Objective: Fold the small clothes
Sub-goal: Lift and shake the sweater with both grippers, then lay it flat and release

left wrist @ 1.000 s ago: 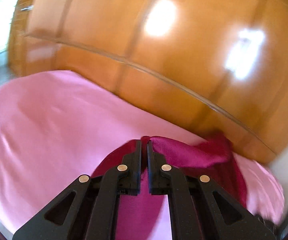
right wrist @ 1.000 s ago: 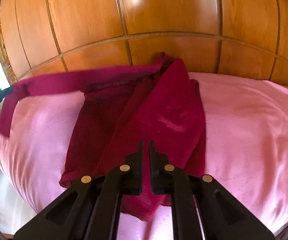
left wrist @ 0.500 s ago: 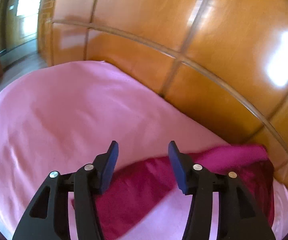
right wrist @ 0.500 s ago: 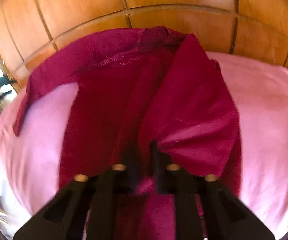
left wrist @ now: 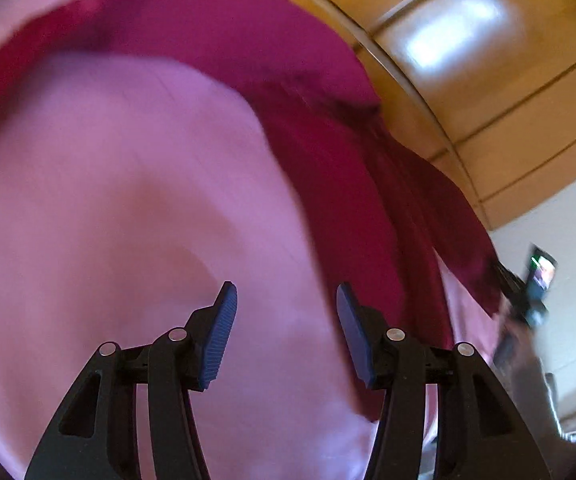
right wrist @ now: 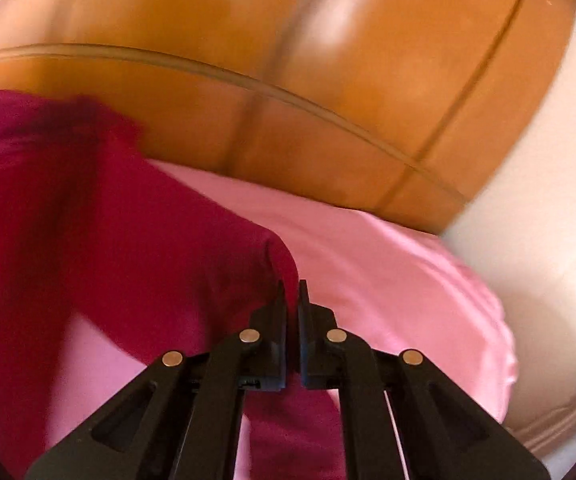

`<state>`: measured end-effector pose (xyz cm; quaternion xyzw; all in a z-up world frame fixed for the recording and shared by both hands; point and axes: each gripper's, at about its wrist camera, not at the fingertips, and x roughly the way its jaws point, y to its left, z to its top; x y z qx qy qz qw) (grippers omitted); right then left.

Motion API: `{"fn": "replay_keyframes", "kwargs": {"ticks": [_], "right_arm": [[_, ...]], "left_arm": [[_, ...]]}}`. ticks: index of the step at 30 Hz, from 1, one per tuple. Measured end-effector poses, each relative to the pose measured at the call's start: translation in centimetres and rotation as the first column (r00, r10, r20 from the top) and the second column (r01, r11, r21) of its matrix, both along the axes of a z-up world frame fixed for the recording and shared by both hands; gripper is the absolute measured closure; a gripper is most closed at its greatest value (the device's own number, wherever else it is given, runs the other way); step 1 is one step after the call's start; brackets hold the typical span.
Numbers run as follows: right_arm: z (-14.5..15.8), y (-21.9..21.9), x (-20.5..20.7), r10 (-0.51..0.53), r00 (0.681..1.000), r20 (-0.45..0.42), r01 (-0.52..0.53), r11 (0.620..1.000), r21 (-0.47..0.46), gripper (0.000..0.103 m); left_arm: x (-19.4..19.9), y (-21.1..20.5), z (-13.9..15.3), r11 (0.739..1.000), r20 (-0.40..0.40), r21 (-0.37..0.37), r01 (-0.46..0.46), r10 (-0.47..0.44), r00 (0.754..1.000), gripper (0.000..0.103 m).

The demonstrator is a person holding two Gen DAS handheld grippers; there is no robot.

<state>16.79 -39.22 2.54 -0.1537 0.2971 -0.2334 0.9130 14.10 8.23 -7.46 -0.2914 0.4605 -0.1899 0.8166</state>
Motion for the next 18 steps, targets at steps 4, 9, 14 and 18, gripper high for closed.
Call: {"fn": "replay_keyframes", "kwargs": {"ticks": [4,9,14,18], "right_arm": [[0.8,-3.7,1.7,-0.080,0.996,0.030,0.076,0.991,0.110,0.065],[-0.2,-1.0,-2.3,0.141,0.990,0.033,-0.141,0.890,0.433,0.062],[-6.5,3.6,-6.9,0.419,0.908,-0.023,-0.246,0.577,0.779,0.062],[-9.0,6.3,-8.1,0.456,0.890,-0.025,-0.256,0.544,0.799,0.062]], "left_arm": [[-0.7,-1.7,-1.0,0.996,-0.027,-0.092,0.016,-0.019,0.999,0.053],[-0.2,-4.3,-1.6,0.987,-0.044,-0.143,0.070,-0.077,0.996,0.062],[0.6,-6.2,-1.8,0.986,-0.053,-0.145,0.089,-0.097,0.994,0.065],[0.6,-6.5,-1.8,0.991,-0.068,-0.111,0.072,-0.080,0.994,0.095]]}}
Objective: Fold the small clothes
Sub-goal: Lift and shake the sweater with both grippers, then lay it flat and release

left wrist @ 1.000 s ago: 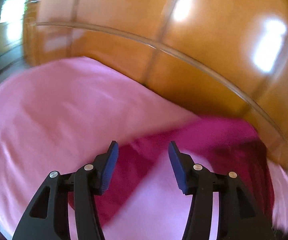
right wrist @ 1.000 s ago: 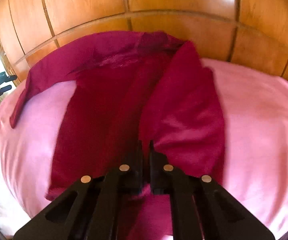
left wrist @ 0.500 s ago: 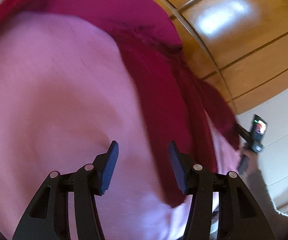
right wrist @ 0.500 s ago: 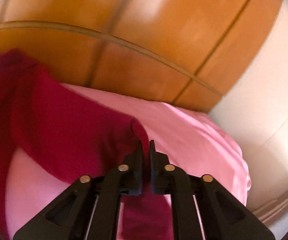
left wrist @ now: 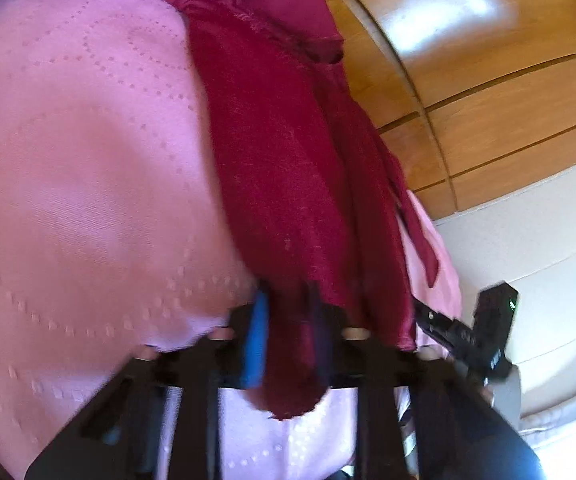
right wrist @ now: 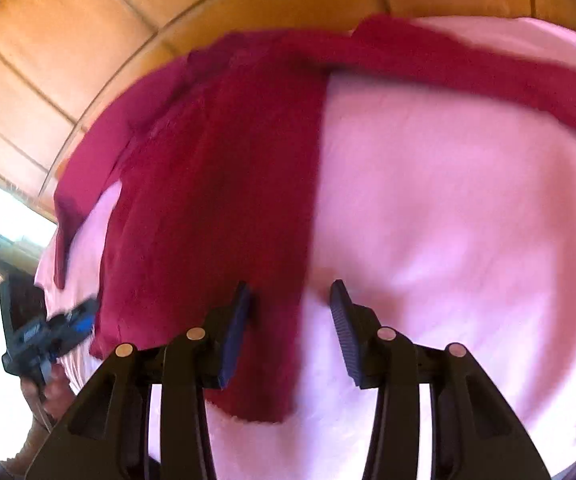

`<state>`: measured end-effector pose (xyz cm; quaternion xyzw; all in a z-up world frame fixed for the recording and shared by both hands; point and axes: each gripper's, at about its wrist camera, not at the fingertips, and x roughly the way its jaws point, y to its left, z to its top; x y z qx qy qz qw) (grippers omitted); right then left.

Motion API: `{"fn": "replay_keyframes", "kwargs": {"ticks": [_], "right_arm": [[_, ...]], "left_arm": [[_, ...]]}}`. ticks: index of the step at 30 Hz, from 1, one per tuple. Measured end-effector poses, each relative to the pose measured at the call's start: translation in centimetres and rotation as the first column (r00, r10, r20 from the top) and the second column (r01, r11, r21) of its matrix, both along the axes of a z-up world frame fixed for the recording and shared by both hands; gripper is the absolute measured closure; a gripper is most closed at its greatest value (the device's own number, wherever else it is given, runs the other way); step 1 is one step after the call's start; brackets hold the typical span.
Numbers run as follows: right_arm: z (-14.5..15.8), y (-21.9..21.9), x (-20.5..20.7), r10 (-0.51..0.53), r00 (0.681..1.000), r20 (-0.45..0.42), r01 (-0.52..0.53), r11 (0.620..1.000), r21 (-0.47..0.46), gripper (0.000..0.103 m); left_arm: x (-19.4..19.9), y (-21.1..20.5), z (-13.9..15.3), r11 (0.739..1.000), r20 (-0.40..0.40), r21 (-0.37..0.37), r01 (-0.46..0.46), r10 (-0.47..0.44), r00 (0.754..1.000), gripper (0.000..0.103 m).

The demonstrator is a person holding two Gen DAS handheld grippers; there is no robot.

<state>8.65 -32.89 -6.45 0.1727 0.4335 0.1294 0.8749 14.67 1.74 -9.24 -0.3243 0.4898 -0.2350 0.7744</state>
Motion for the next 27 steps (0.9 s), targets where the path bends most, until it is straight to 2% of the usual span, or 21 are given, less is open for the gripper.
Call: {"fn": "replay_keyframes", "kwargs": {"ticks": [1,2,3,4,5,10,13,15,19,22,23,25,26,27], "right_arm": [[0.1,0.0,0.1,0.010,1.000,-0.002,-0.010,1.000,0.019,0.067],[0.2,0.4,0.0,0.028,1.000,-0.009,-0.028,0.999,0.033,0.092],[0.6,0.9,-0.5,0.038,0.999,-0.004,-0.038,0.999,0.008,0.095],[1.3,1.8,-1.2,0.050,0.999,0.021,-0.049,0.997,-0.053,0.095],[2.1,1.9,-1.5,0.062,0.997,0.039,-0.059,0.995,-0.075,0.096],[7.8,0.8,-4.3,0.063,0.983,0.174,-0.045,0.993,-0.106,0.096],[9.9,-0.3,-6.8,0.068,0.972,0.225,-0.039,0.991,-0.131,0.096],[10.1,-1.0,-8.3,0.070,0.972,0.222,-0.037,0.988,-0.148,0.096],[7.2,-2.4,-12.7,0.073,0.989,0.131,-0.049,0.983,-0.175,0.096],[3.4,-2.7,-13.6,0.058,0.998,0.039,-0.050,0.982,-0.184,0.096],[2.0,-2.5,-13.8,0.054,0.999,-0.002,-0.053,0.984,-0.168,0.097],[0.0,-2.2,-14.2,0.063,0.996,-0.057,-0.073,0.977,-0.198,0.096],[-0.8,-1.8,-13.9,0.076,0.994,-0.084,-0.092,0.972,-0.215,0.097],[-1.3,-1.3,-13.9,0.088,0.991,-0.100,-0.109,0.967,-0.230,0.097]], "left_arm": [[0.0,0.1,0.2,1.000,0.005,0.007,-0.006,0.006,1.000,0.096],[-0.6,0.5,0.5,1.000,0.013,0.014,-0.010,0.010,1.000,0.098],[-0.8,0.7,1.2,1.000,0.029,0.025,-0.015,0.015,0.999,0.098],[-0.9,0.6,1.8,0.999,0.046,0.027,-0.019,0.018,0.999,0.098],[-1.0,1.1,2.7,0.999,0.074,0.024,-0.023,0.022,0.997,0.098],[-2.8,4.3,7.4,0.998,0.177,0.036,-0.051,0.044,0.983,0.099],[-4.2,6.9,9.8,0.997,0.205,0.027,-0.075,0.068,0.976,0.099],[-5.5,8.5,11.1,0.995,0.213,0.042,-0.093,0.082,0.974,0.099],[-9.0,11.1,11.2,0.989,0.177,0.090,-0.121,0.103,0.979,0.100],[-10.7,11.9,9.1,0.986,0.097,0.108,-0.125,0.115,0.989,0.100],[-11.3,11.6,8.0,0.984,0.068,0.132,-0.120,0.111,0.991,0.100],[-12.2,11.2,5.9,0.977,0.015,0.193,-0.094,0.093,0.996,0.100],[-12.5,10.6,4.3,0.966,-0.024,0.248,-0.078,0.087,0.996,0.099],[-12.5,10.5,3.4,0.963,-0.048,0.258,-0.078,0.094,0.994,0.100]]}}
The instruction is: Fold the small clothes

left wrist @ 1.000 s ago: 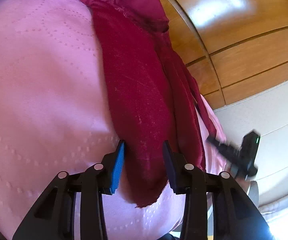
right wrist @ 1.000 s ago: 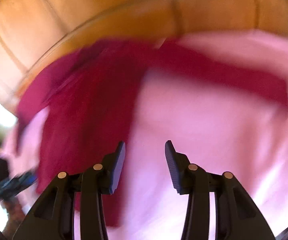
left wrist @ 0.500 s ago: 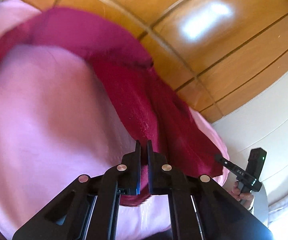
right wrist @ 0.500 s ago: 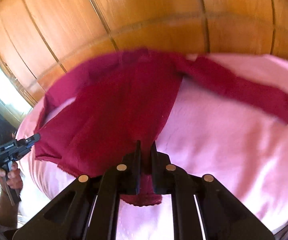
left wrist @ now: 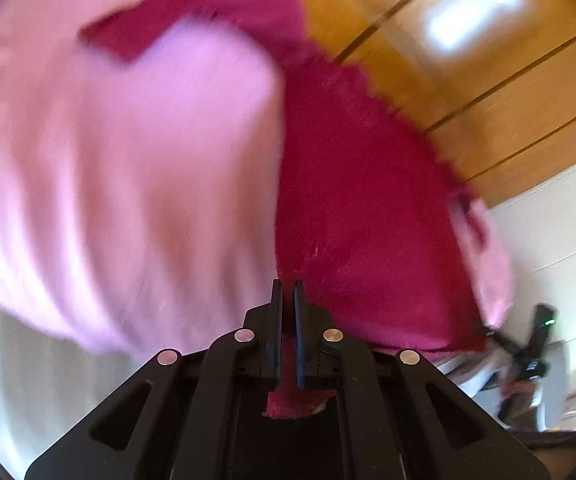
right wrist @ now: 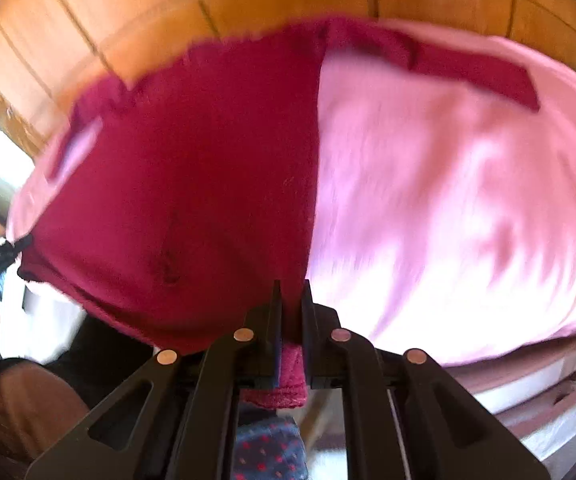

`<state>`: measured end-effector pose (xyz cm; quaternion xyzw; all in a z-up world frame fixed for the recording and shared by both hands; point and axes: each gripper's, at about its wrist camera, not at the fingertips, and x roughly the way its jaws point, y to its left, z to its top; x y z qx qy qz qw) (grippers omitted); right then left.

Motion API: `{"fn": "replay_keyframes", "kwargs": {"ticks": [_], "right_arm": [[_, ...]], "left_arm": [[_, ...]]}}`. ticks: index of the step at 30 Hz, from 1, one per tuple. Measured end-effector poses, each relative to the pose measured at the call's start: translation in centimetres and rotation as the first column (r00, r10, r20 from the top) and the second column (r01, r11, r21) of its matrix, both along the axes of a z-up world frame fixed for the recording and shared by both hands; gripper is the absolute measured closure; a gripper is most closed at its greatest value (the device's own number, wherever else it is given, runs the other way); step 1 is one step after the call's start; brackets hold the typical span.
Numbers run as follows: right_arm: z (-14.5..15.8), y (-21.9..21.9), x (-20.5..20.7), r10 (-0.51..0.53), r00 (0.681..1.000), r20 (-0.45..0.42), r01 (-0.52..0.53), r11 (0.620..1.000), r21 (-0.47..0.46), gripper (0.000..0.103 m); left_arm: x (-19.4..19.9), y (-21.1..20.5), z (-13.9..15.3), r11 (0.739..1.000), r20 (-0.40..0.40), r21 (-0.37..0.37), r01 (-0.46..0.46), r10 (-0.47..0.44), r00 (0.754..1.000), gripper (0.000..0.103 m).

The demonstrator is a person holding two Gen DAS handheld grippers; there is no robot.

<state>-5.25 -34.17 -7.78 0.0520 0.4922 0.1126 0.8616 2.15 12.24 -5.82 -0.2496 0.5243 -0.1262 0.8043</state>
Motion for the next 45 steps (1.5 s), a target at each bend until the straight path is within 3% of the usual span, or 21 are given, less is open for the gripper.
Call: {"fn": "replay_keyframes", "kwargs": {"ticks": [3,5,7,8,9,12,16,18,19,23,25,29,31,32,33,34,36,37,40,42,45], "right_arm": [[-0.2,0.8,0.1,0.025,1.000,-0.011,-0.025,0.998,-0.051,0.094],[0.6,0.3,0.7,0.007,1.000,0.006,-0.006,0.999,-0.037,0.087],[1.6,-1.0,1.9,-0.041,0.998,0.052,0.042,0.999,-0.013,0.068],[2.1,-1.9,2.7,-0.085,0.993,0.077,0.084,0.996,0.016,0.054],[2.4,-2.7,3.5,-0.126,0.988,0.091,0.123,0.991,0.047,0.051],[2.3,-5.8,5.9,-0.270,0.958,0.100,0.261,0.961,0.095,0.052],[2.7,-10.0,9.4,-0.418,0.894,0.164,0.416,0.908,0.044,0.052],[2.4,-12.8,10.5,-0.509,0.851,0.132,0.491,0.859,0.146,0.052],[2.3,-15.1,11.1,-0.568,0.816,0.109,0.535,0.812,0.232,0.053],[1.3,-20.0,14.0,-0.667,0.744,0.038,0.592,0.685,0.425,0.055],[0.4,-22.0,16.3,-0.700,0.714,-0.012,0.615,0.619,0.489,0.055],[-0.1,-24.2,19.9,-0.756,0.653,-0.040,0.656,0.538,0.529,0.058],[0.5,-24.7,21.2,-0.766,0.642,-0.034,0.668,0.537,0.515,0.058],[0.9,-24.6,21.8,-0.765,0.644,-0.024,0.678,0.555,0.482,0.063],[1.4,-24.5,22.3,-0.761,0.649,-0.005,0.685,0.582,0.439,0.082],[2.4,-24.5,22.5,-0.751,0.660,0.035,0.690,0.623,0.368,0.095],[4.0,-24.0,22.4,-0.741,0.659,0.130,0.693,0.666,0.276,0.097],[5.3,-24.0,21.8,-0.738,0.643,0.203,0.705,0.674,0.219,0.097],[7.0,-24.2,20.0,-0.744,0.587,0.320,0.754,0.646,0.118,0.097],[6.7,-25.0,19.1,-0.759,0.556,0.338,0.786,0.613,0.081,0.097],[3.5,-25.9,19.0,-0.779,0.558,0.288,0.814,0.581,-0.006,0.098]], "left_arm": [[-0.4,0.9,-1.5,0.999,-0.023,-0.011,-0.031,0.031,0.999,0.099],[-0.9,1.7,-0.5,0.998,0.023,0.006,-0.069,0.069,0.997,0.097],[-0.5,1.8,0.9,0.996,0.085,0.030,-0.088,0.085,0.993,0.074],[0.0,1.8,1.9,0.992,0.124,0.029,-0.120,0.115,0.986,0.056],[0.4,1.8,2.2,0.990,0.149,0.020,-0.138,0.133,0.980,0.050],[2.1,0.3,2.6,0.992,0.197,-0.010,-0.126,0.125,0.972,0.050],[4.7,-3.5,2.4,0.997,0.218,0.027,-0.073,0.065,0.974,0.050],[5.8,-5.7,2.4,0.998,0.228,0.051,-0.035,0.022,0.973,0.050],[6.3,-6.6,2.4,0.998,0.234,0.064,-0.016,0.001,0.972,0.050],[7.6,-10.4,1.6,0.987,0.239,0.146,0.060,-0.095,0.966,0.050],[8.0,-11.5,1.1,0.982,0.233,0.168,0.082,-0.121,0.965,0.050],[8.5,-13.1,0.2,0.969,0.215,0.222,0.107,-0.156,0.964,0.049],[8.6,-13.6,-0.2,0.965,0.205,0.236,0.116,-0.166,0.964,0.044],[8.6,-13.7,-0.4,0.963,0.204,0.241,0.117,-0.169,0.964,0.041],[8.6,-13.9,-0.4,0.962,0.203,0.247,0.119,-0.172,0.964,0.039],[8.6,-14.1,-0.5,0.959,0.204,0.254,0.122,-0.177,0.963,0.038],[8.5,-14.4,-0.6,0.954,0.206,0.272,0.129,-0.188,0.960,0.036],[8.6,-14.6,-0.6,0.951,0.205,0.280,0.132,-0.194,0.959,0.036],[8.8,-14.6,-0.9,0.950,0.203,0.282,0.132,-0.194,0.960,0.036],[8.8,-14.5,-1.0,0.954,0.205,0.270,0.129,-0.188,0.961,0.034],[8.8,-14.3,-1.1,0.955,0.209,0.268,0.124,-0.184,0.960,0.034]]}}
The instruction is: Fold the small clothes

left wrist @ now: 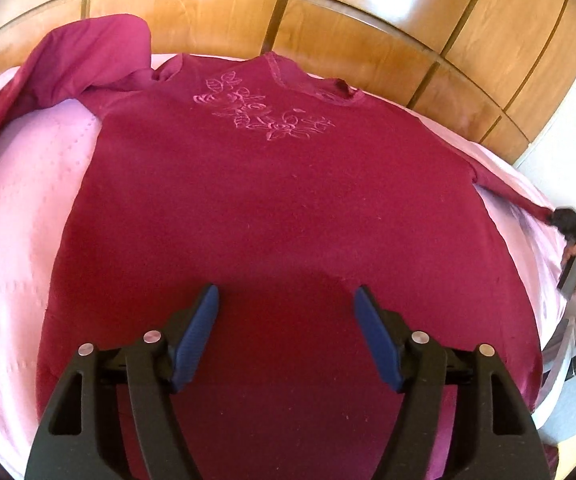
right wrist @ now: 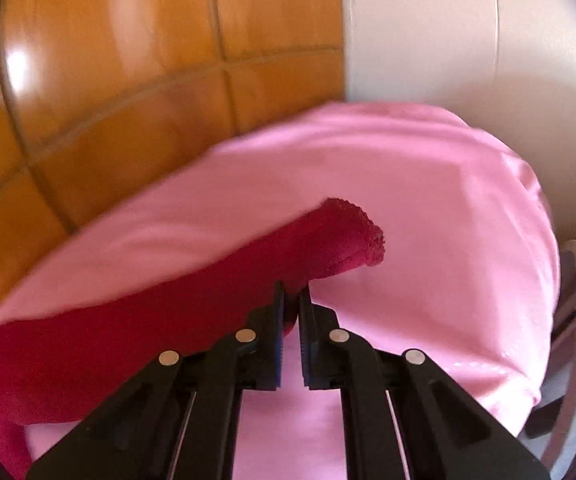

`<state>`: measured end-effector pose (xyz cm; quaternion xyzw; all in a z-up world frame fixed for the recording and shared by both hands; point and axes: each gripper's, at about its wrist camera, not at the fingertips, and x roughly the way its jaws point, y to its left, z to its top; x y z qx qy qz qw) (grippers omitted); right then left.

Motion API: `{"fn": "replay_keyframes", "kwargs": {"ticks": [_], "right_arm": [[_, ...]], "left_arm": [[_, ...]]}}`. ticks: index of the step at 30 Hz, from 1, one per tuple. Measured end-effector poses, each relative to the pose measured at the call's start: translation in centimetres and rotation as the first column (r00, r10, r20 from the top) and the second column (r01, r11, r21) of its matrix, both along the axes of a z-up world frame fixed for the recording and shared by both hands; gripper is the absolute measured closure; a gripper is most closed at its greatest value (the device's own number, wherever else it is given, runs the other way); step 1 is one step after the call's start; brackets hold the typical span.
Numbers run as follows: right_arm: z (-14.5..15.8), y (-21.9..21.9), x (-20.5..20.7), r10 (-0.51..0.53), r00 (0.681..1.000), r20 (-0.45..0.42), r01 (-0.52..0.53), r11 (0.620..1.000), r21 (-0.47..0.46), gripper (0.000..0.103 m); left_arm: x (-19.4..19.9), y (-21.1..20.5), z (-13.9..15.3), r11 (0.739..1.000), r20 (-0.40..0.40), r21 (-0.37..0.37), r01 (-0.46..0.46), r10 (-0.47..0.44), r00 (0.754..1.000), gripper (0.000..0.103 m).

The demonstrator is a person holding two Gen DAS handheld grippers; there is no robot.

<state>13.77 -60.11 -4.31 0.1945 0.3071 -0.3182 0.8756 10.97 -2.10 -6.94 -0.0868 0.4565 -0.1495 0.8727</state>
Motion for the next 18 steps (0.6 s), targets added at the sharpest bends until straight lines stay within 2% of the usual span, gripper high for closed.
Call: {"fn": "replay_keyframes", "kwargs": {"ticks": [3,4,5,7,8,9,12,16,18], "right_arm": [[-3.1,0.2,-0.5,-0.017,0.999,-0.050,0.019,0.999,0.028,0.097],[-3.4,0.6,-0.6,-0.027,0.999,-0.044,0.028,0.999,0.016,0.096],[-3.2,0.8,-0.8,-0.033,0.999,-0.042,0.034,0.999,0.020,0.091],[-2.6,1.0,-1.1,-0.043,0.998,-0.049,0.044,0.999,0.025,0.072],[-2.4,0.9,-1.6,-0.049,0.998,-0.044,0.050,0.999,0.022,0.047],[-1.8,1.2,-2.4,-0.055,0.998,-0.027,0.056,0.998,0.016,0.040],[-0.1,3.0,-3.4,-0.013,1.000,0.012,0.013,1.000,0.004,0.035],[2.4,8.5,-3.7,0.111,0.990,0.091,-0.109,0.994,-0.026,0.026],[3.3,12.2,-3.0,0.218,0.969,0.116,-0.216,0.976,-0.031,0.020]], "left_arm": [[-0.1,0.0,0.0,1.000,0.007,0.006,0.009,-0.009,1.000,0.033],[0.0,0.1,0.0,1.000,0.005,0.002,0.010,-0.010,1.000,0.033],[0.0,0.3,0.0,1.000,0.001,-0.007,0.012,-0.012,1.000,0.033],[0.2,0.7,0.2,0.999,-0.006,-0.031,0.010,-0.010,1.000,0.033],[0.3,1.3,0.4,0.998,-0.012,-0.055,0.001,-0.002,1.000,0.033],[0.3,1.8,0.6,0.997,-0.014,-0.076,-0.014,0.013,1.000,0.033],[0.6,4.8,1.2,0.987,-0.007,-0.125,-0.100,0.100,0.995,0.033],[0.6,11.1,1.9,0.950,0.002,-0.136,-0.282,0.285,0.959,0.033],[0.8,15.2,1.7,0.908,-0.021,-0.110,-0.403,0.404,0.915,0.033]]}}
